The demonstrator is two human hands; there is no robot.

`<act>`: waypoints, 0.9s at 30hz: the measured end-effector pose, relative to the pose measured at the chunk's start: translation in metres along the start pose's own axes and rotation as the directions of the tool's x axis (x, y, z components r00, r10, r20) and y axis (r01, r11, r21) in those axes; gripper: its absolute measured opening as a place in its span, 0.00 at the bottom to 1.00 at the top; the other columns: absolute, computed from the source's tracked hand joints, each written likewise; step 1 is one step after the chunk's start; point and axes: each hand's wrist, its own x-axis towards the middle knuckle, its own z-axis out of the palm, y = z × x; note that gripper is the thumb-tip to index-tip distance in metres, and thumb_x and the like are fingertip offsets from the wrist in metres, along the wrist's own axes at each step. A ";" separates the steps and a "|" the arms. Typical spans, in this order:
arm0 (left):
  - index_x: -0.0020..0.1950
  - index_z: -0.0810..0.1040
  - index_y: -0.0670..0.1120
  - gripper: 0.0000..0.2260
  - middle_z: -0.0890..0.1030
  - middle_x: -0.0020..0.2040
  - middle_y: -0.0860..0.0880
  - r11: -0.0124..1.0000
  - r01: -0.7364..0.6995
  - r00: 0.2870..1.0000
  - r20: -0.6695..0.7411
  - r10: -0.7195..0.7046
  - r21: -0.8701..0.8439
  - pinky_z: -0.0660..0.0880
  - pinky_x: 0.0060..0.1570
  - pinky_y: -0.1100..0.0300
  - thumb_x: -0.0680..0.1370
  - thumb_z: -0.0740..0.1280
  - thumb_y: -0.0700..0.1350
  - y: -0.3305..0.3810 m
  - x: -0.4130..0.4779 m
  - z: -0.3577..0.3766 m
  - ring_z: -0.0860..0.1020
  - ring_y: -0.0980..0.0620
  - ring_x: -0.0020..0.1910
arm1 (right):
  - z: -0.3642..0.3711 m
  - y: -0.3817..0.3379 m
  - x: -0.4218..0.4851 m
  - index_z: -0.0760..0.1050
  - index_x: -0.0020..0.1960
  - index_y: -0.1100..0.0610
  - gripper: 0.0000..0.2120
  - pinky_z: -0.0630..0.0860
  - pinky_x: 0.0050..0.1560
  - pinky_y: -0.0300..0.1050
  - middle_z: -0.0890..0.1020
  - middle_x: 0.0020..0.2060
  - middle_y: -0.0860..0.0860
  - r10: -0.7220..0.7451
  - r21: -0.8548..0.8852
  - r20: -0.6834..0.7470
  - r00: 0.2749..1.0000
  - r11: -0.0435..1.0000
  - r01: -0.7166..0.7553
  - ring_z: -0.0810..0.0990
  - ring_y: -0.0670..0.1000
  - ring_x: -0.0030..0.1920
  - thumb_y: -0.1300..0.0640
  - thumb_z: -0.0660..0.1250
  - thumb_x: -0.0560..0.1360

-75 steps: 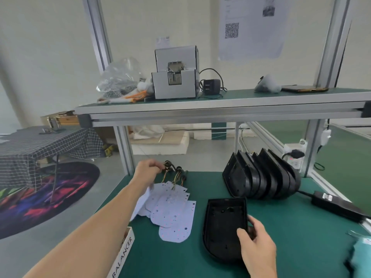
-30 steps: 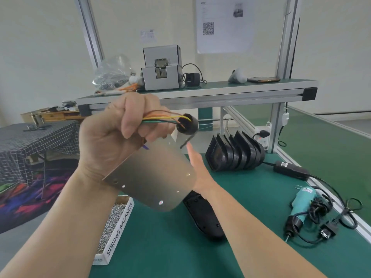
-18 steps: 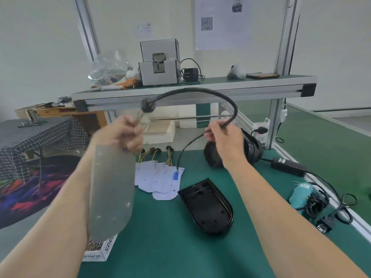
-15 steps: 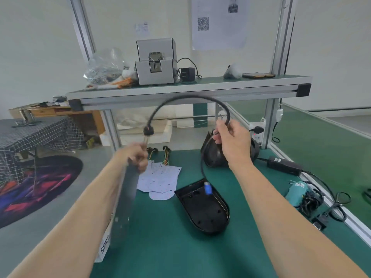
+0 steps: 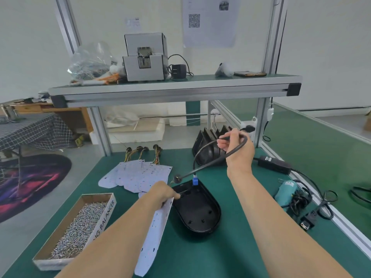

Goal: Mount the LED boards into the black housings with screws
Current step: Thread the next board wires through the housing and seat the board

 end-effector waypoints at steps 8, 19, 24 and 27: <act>0.41 0.71 0.39 0.10 0.70 0.39 0.41 0.997 -0.026 0.999 -0.031 0.024 -0.078 0.63 0.34 0.59 0.75 0.72 0.35 0.000 0.008 -0.004 0.69 0.45 0.38 | 0.000 -0.004 -0.005 0.76 0.48 0.66 0.13 0.78 0.33 0.37 0.82 0.33 0.55 0.075 0.128 0.001 0.997 0.989 -0.074 0.83 0.49 0.30 0.58 0.59 0.85; 0.49 0.77 0.35 0.05 0.68 0.26 0.46 0.990 -0.040 0.999 -0.013 0.039 -0.135 0.60 0.20 0.67 0.77 0.70 0.35 0.007 0.004 -0.028 0.64 0.55 0.17 | -0.010 -0.015 -0.007 0.75 0.44 0.60 0.14 0.79 0.35 0.40 0.83 0.33 0.53 -0.015 -0.029 0.030 0.999 0.999 0.016 0.82 0.48 0.30 0.56 0.59 0.85; 0.40 0.75 0.41 0.07 0.68 0.18 0.51 0.984 -0.152 0.988 -0.003 0.152 -0.094 0.57 0.19 0.68 0.77 0.70 0.36 0.016 -0.004 -0.033 0.63 0.57 0.15 | -0.013 -0.031 -0.007 0.76 0.45 0.61 0.14 0.80 0.36 0.39 0.84 0.33 0.50 -0.103 -0.071 0.160 0.982 0.991 0.116 0.84 0.47 0.33 0.56 0.59 0.85; 0.38 0.75 0.44 0.10 0.67 0.19 0.50 0.976 -0.192 0.978 0.061 0.199 -0.107 0.57 0.20 0.67 0.78 0.69 0.38 0.024 -0.009 -0.037 0.62 0.56 0.16 | -0.010 -0.040 -0.004 0.76 0.50 0.68 0.15 0.79 0.35 0.36 0.84 0.32 0.50 -0.086 0.059 0.182 0.979 0.995 0.077 0.82 0.48 0.32 0.57 0.59 0.85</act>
